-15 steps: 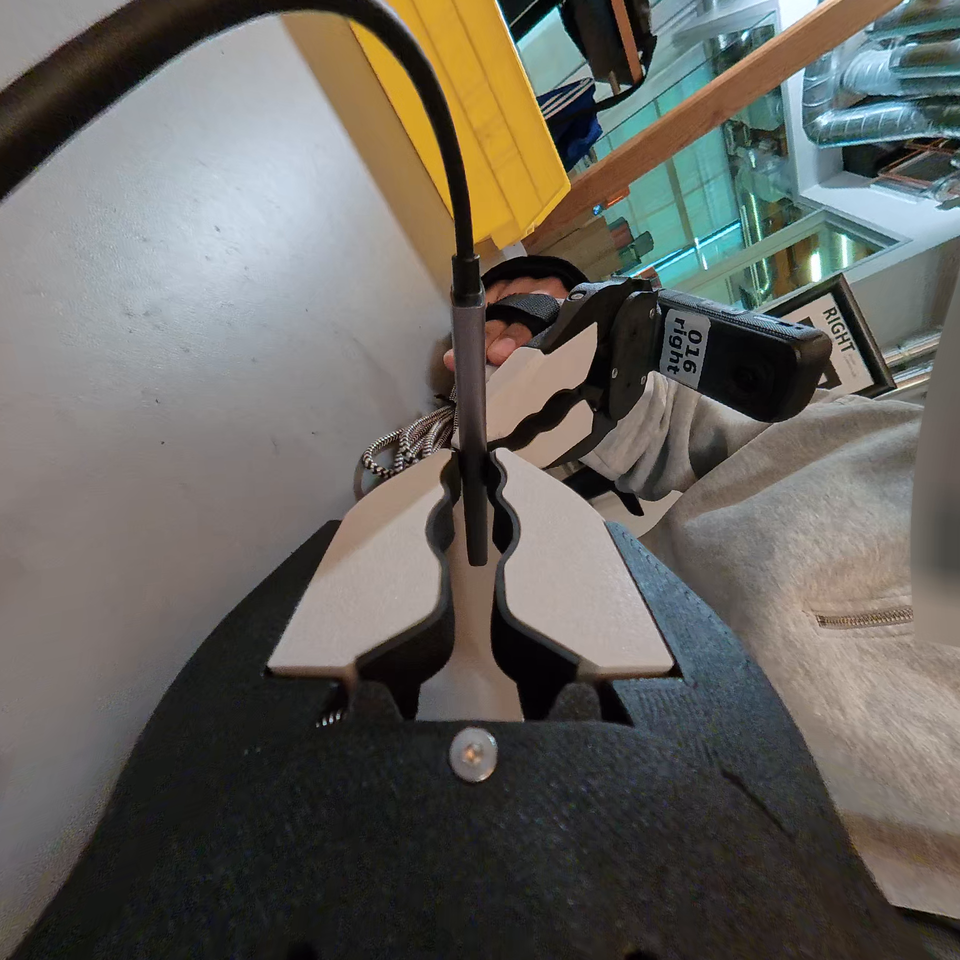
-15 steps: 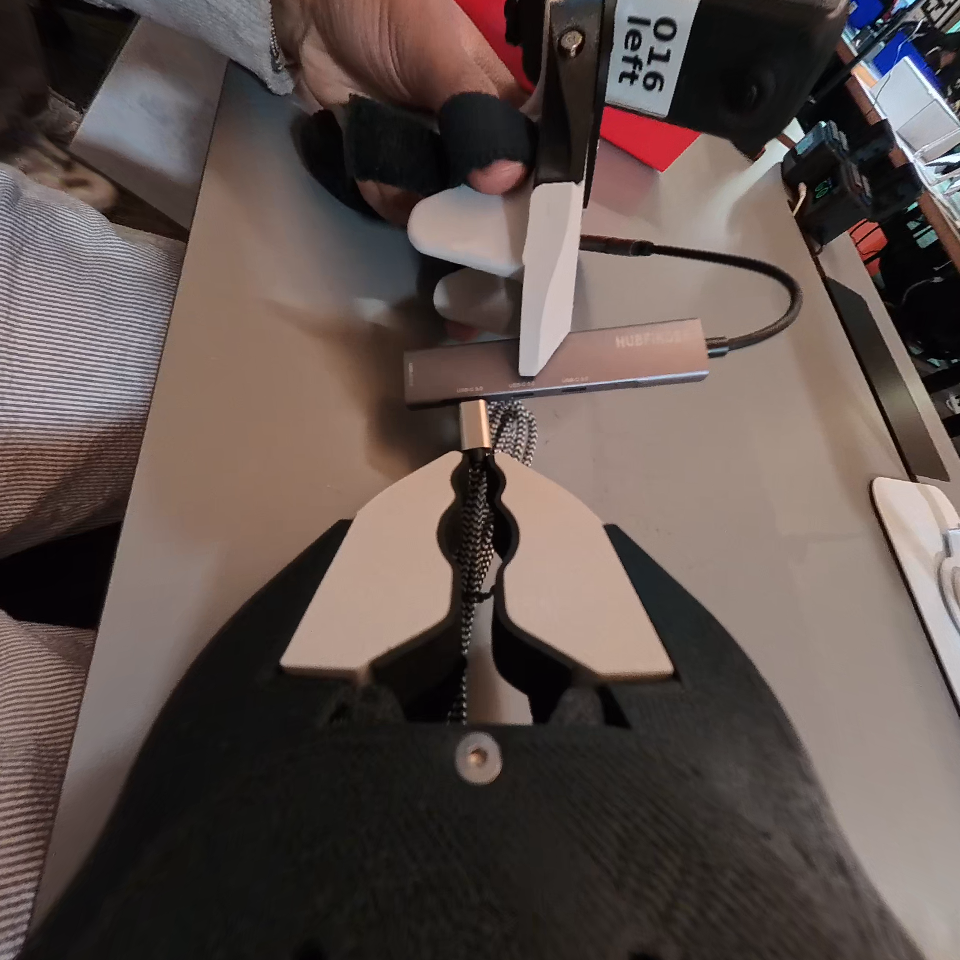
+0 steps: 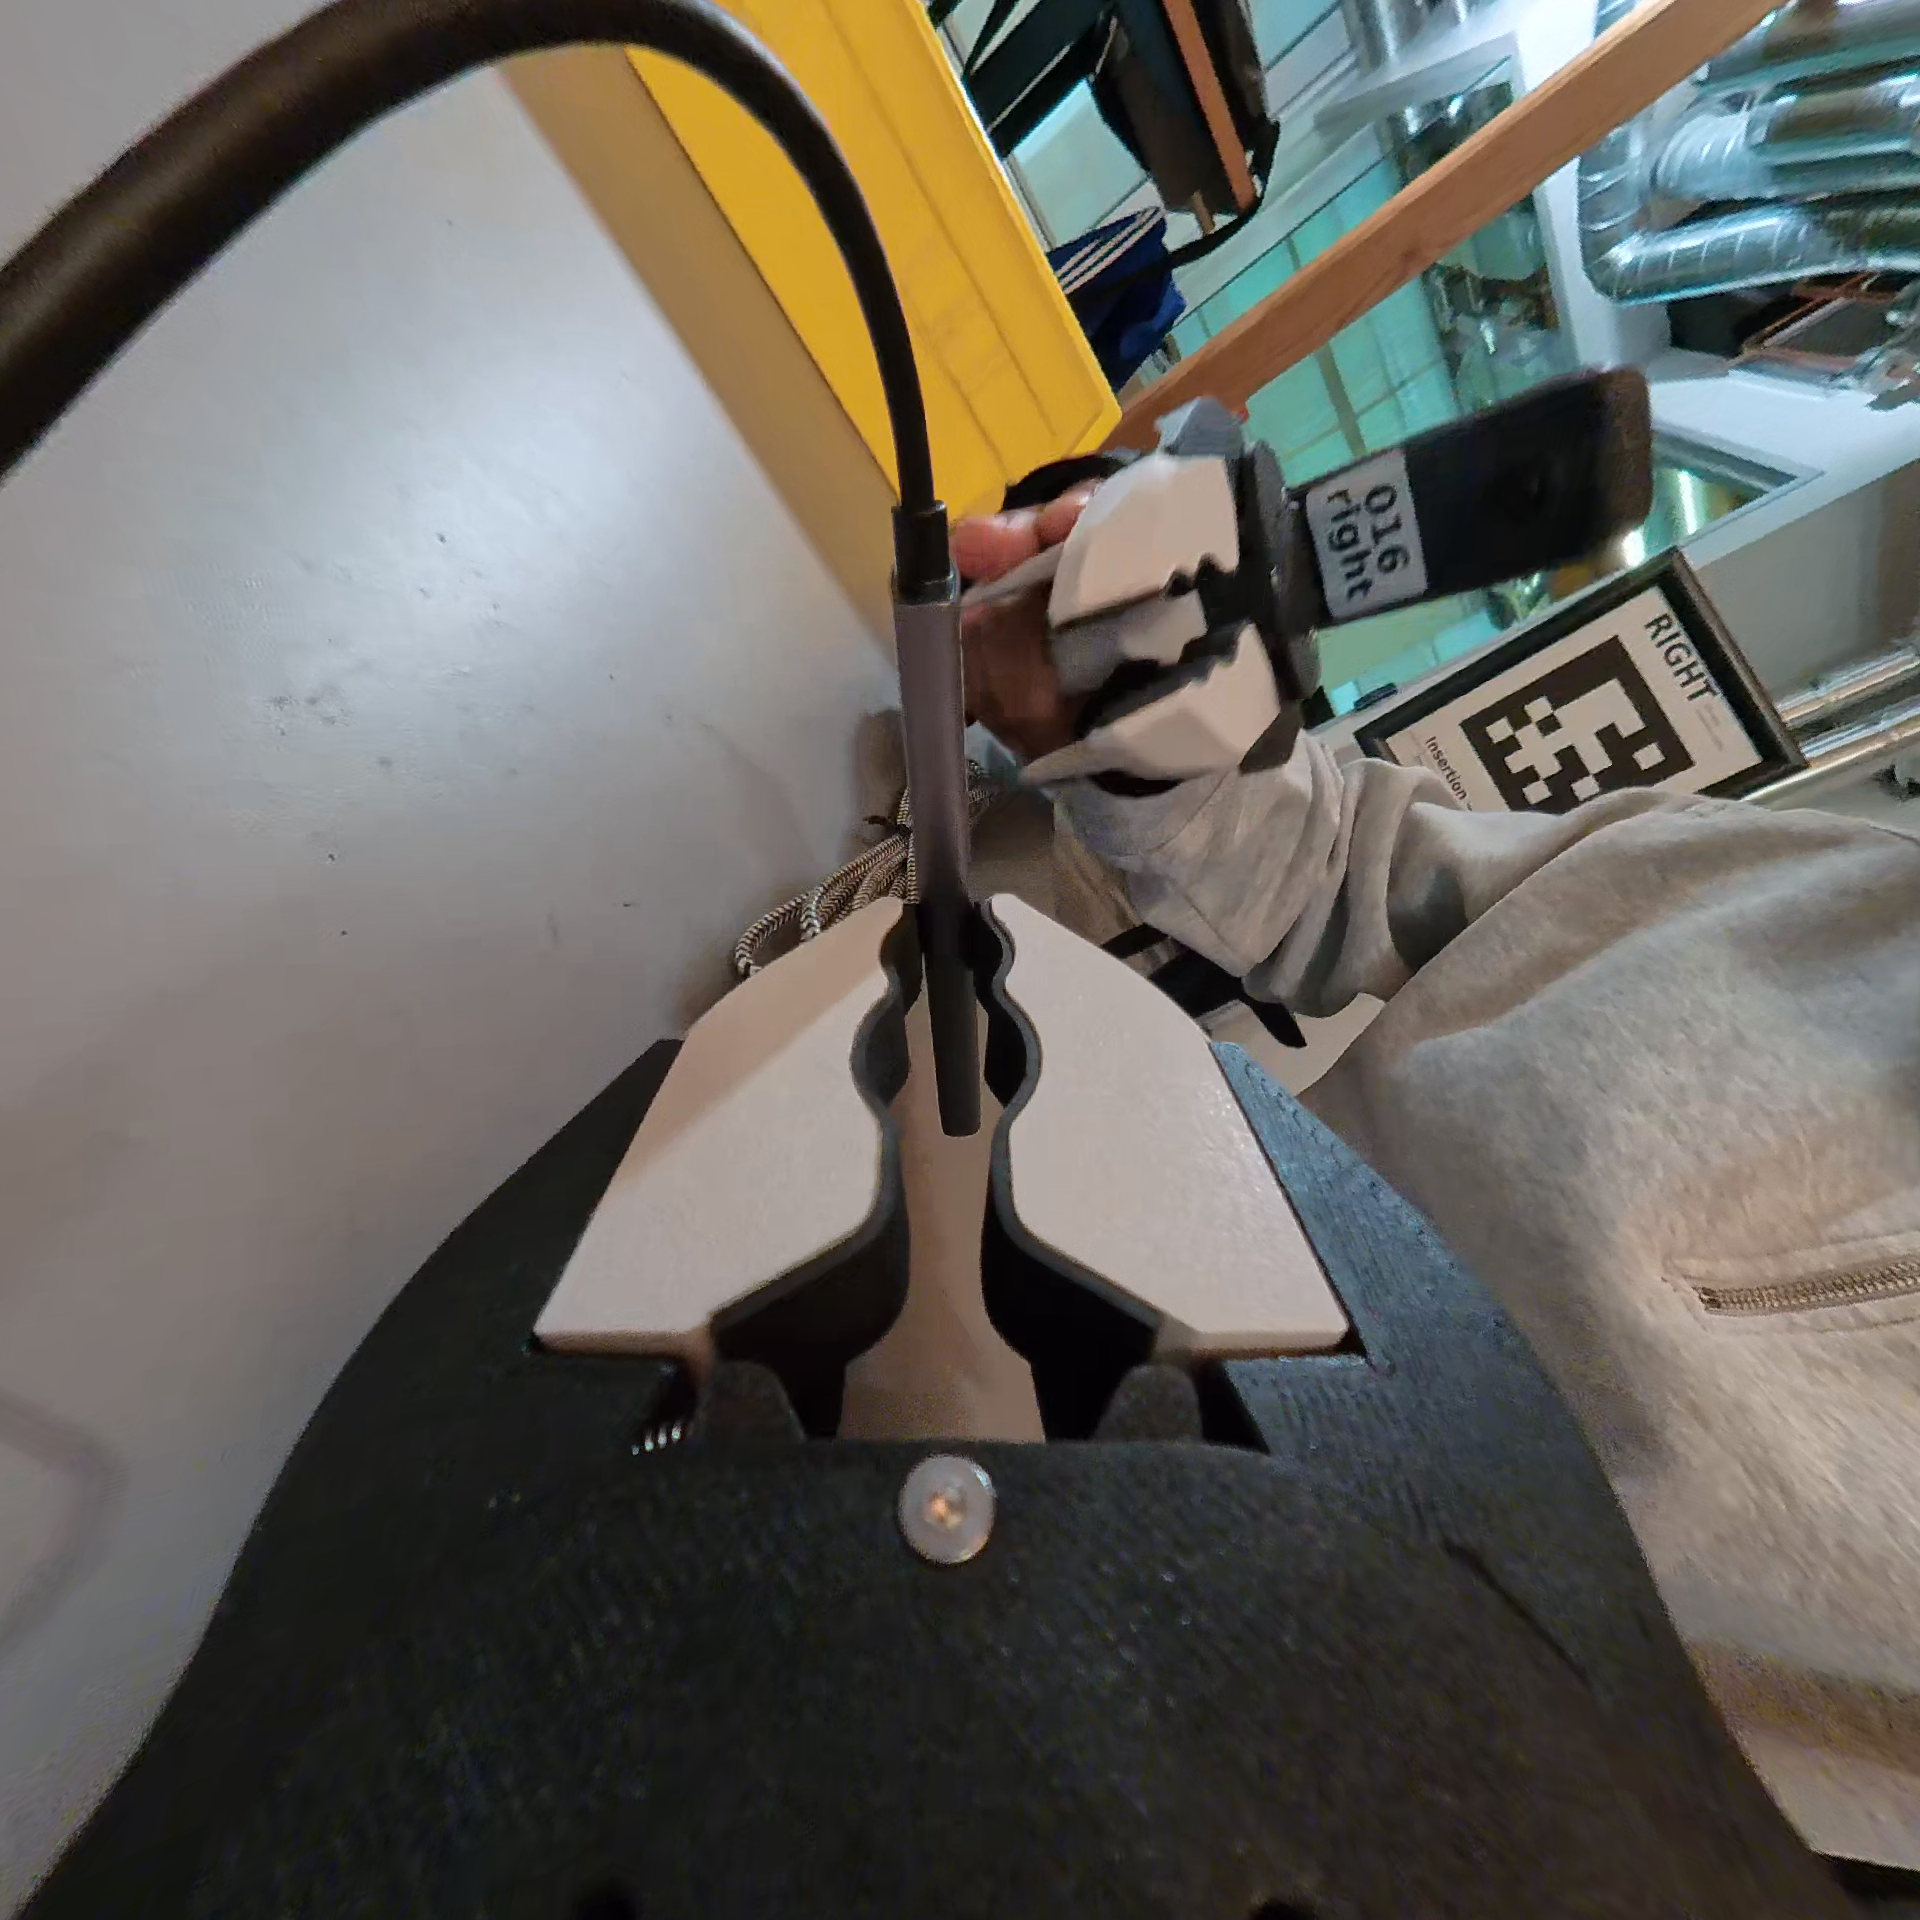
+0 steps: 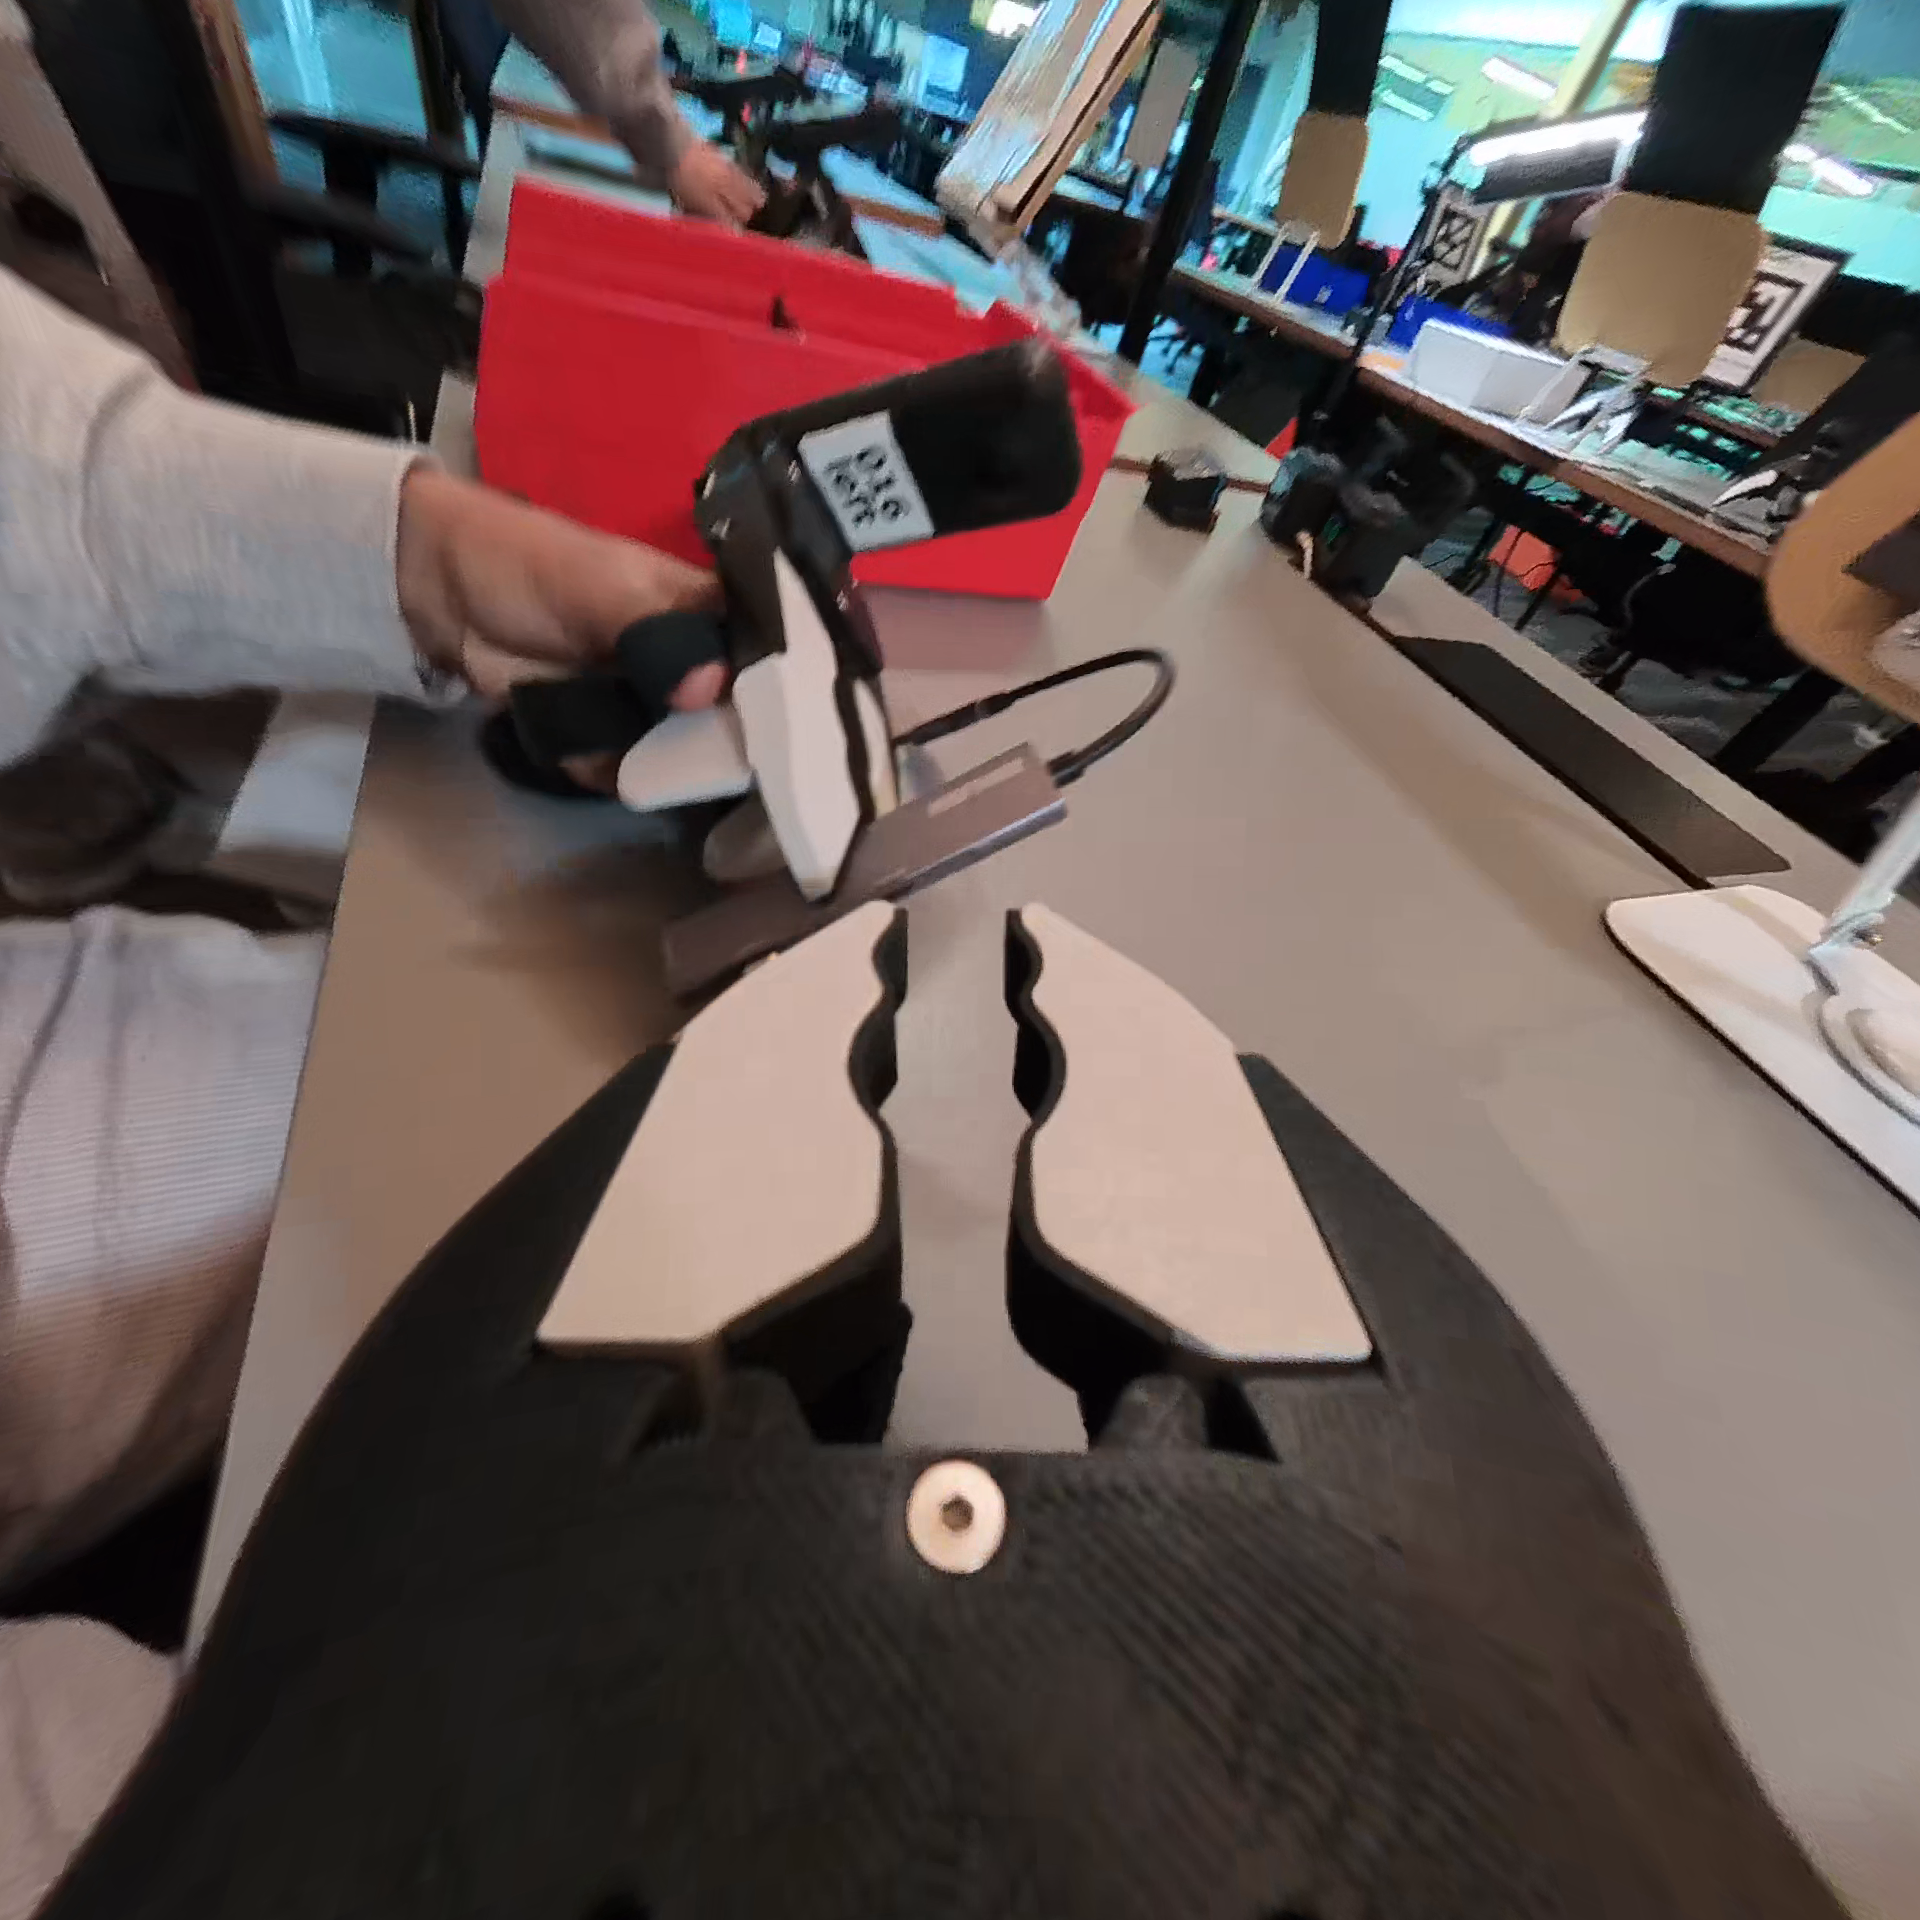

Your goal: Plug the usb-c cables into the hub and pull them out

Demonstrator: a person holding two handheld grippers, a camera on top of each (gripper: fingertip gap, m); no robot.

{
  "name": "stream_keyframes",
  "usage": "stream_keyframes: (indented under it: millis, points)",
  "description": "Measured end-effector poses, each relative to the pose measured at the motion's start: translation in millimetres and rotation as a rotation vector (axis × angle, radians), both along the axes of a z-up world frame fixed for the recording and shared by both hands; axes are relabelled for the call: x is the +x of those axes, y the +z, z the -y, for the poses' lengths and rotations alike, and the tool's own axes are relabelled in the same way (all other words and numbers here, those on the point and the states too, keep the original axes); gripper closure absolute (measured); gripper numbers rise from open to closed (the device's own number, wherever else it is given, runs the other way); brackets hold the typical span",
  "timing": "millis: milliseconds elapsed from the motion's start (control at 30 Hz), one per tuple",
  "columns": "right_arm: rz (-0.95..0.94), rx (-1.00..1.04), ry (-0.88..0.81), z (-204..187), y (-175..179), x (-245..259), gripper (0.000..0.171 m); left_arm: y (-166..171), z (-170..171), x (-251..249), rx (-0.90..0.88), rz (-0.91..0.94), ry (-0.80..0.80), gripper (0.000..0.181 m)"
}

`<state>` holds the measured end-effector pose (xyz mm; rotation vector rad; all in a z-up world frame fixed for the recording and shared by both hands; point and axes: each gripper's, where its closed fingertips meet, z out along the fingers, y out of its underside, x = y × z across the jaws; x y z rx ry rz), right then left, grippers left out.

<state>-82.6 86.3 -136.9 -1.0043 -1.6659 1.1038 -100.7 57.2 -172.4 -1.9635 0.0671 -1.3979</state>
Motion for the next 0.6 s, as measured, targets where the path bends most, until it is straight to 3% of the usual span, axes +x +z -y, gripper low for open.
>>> stream_keyframes:
  millis: [133,333,467,600]
  points:
    - [-0.058,-0.052,-0.015,2,21,1,0.155,1,-2,-2,0.000,0.011,0.016,0.174]
    - [-0.114,0.010,0.027,45,62,-18,0.161,2,-7,-8,0.009,0.014,0.062,0.174]
    - [-0.139,0.000,0.133,84,101,-57,0.161,4,-16,-13,0.023,0.024,0.105,0.174]
    - [0.042,-0.058,0.261,133,112,-124,0.166,3,-18,-13,0.020,0.011,0.101,0.174]
